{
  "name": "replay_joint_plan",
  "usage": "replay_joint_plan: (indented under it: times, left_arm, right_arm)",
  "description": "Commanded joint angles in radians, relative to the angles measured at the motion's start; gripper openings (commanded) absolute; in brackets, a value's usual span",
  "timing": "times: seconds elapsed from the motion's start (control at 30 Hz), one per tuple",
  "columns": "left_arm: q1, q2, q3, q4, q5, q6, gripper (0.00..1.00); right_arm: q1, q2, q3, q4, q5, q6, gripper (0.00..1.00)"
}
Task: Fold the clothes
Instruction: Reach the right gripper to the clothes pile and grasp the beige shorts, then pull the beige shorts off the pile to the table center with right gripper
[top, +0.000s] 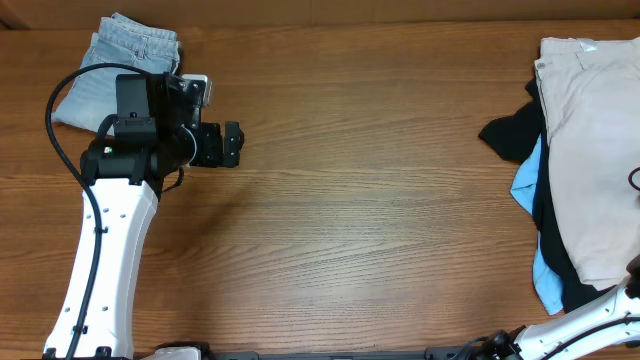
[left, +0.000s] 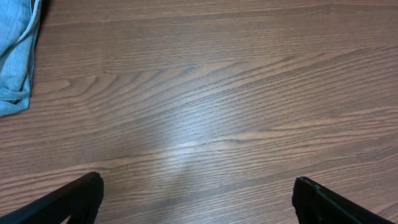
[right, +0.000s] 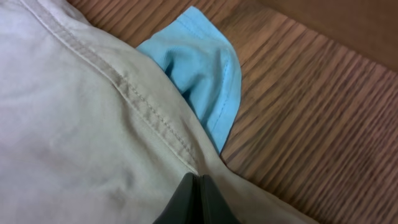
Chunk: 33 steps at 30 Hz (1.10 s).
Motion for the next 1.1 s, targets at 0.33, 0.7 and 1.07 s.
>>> replay_joint_plan:
  times: [0.33, 0.7, 1.07]
  left_arm:
    - [0.003, 0.005, 0.018, 0.045, 0.002, -0.006, 0.93]
    - [0.014, 0.005, 0.019, 0.09, 0.002, -0.009, 0.93]
    - [0.161, 0.005, 0.019, 0.185, 0.001, -0.027, 0.96]
  right_arm:
    - [0.015, -0.275, 0.098, -0.145, -0.285, 0.155, 0.04]
    - [0.226, -0.493, 0.098, -0.417, -0.566, 0.186, 0.04]
    - [0.966, -0.538, 0.097, -0.654, -0.541, 0.173, 0.04]
